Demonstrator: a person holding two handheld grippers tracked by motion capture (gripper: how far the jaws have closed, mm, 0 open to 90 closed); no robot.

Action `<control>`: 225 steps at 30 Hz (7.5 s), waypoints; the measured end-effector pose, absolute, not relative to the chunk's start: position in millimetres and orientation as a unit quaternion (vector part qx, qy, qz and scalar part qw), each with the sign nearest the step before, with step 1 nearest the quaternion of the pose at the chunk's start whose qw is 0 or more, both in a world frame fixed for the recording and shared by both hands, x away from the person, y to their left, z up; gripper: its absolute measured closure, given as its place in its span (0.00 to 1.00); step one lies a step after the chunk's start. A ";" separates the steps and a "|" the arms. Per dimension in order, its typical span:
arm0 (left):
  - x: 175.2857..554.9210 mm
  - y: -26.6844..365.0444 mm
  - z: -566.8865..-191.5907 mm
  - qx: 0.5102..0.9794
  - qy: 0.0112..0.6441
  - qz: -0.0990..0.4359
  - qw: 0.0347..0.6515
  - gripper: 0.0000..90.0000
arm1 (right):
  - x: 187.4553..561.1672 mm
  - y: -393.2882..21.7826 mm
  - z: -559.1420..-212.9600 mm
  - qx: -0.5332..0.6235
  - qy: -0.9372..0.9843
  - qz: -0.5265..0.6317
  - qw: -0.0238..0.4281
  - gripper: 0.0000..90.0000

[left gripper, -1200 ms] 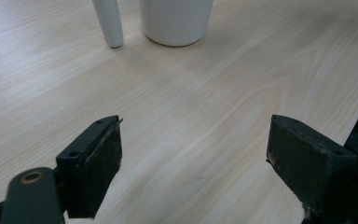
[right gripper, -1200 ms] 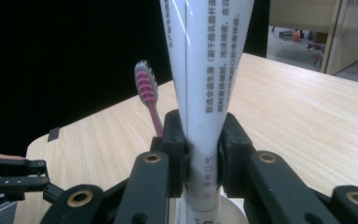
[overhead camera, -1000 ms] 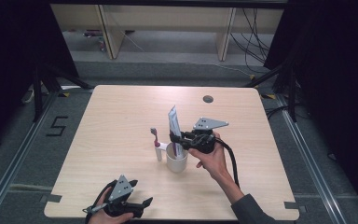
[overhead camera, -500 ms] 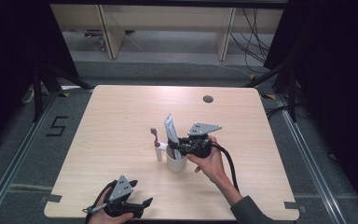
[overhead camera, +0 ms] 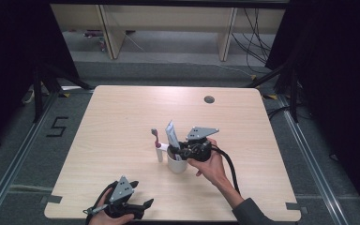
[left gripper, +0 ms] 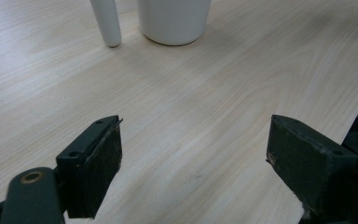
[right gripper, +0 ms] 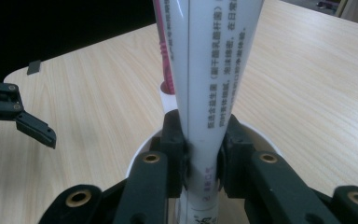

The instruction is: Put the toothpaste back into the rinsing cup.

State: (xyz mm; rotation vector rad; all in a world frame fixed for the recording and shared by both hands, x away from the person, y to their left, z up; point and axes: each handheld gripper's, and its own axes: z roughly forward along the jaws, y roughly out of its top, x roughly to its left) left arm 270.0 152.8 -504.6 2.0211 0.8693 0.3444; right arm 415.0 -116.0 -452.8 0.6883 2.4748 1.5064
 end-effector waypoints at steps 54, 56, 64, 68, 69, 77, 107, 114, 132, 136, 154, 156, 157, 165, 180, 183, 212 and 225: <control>269.9 151.4 -505.8 0.816 0.350 0.135 0.440 0.20 | 406.0 -128.0 -453.1 0.277 0.822 0.492 0.070 0.60; 270.2 151.2 -505.9 0.814 0.349 0.136 0.443 0.20 | 406.5 -129.3 -453.1 0.274 0.820 0.498 0.070 0.59; 270.1 151.3 -505.7 0.816 0.349 0.136 0.441 0.20 | 404.8 -134.1 -450.6 0.266 0.819 0.503 0.078 0.57; 270.0 151.2 -505.4 0.815 0.349 0.136 0.441 0.20 | 401.1 -136.4 -447.6 0.283 0.816 0.498 0.076 0.55; 270.2 152.0 -505.1 0.819 0.347 0.137 0.437 0.20 | 400.6 -138.2 -446.1 0.281 0.815 0.499 0.087 0.54; 269.8 152.4 -505.1 0.822 0.343 0.137 0.434 0.20 | 399.0 -143.5 -444.0 0.284 0.812 0.503 0.086 0.52; 270.3 152.3 -505.3 0.822 0.344 0.136 0.433 0.20 | 377.0 -223.2 -438.6 0.332 0.795 0.497 0.104 0.44; 270.6 151.4 -506.2 0.817 0.348 0.134 0.440 0.20 | 369.3 -243.7 -441.4 0.351 0.788 0.495 0.104 0.42; 271.9 153.0 -505.4 0.819 0.349 0.136 0.435 0.20 | 348.9 -279.3 -453.6 0.383 0.782 0.478 0.115 0.32; 271.7 152.8 -505.6 0.814 0.352 0.136 0.442 0.20 | 346.1 -283.1 -455.8 0.381 0.787 0.470 0.120 0.31; 270.5 153.2 -505.3 0.814 0.353 0.137 0.441 0.20 | 331.8 -302.2 -464.0 0.395 0.789 0.455 0.121 0.29; 270.4 154.5 -504.2 0.822 0.345 0.142 0.430 0.20 | 328.3 -302.9 -465.0 0.407 0.785 0.454 0.112 0.29; 269.5 152.6 -505.2 0.815 0.350 0.140 0.440 0.20 | 328.6 -305.8 -465.2 0.397 0.791 0.449 0.127 0.29; 270.4 154.5 -505.0 0.822 0.344 0.139 0.431 0.20 | 318.2 -309.0 -469.8 0.414 0.785 0.448 0.108 0.29; 270.0 152.6 -506.4 0.818 0.348 0.138 0.437 0.20 | 303.2 -318.7 -475.8 0.407 0.801 0.421 0.123 0.25; 270.4 152.5 -506.8 0.818 0.348 0.136 0.438 0.20 | 299.4 -319.5 -477.1 0.419 0.800 0.413 0.118 0.24; 270.1 151.6 -508.0 0.818 0.348 0.135 0.438 0.20 | 275.0 -327.2 -489.2 0.425 0.822 0.360 0.115 0.19; 270.8 152.1 -507.8 0.823 0.344 0.137 0.431 0.20 | 267.8 -329.2 -490.5 0.423 0.825 0.357 0.115 0.19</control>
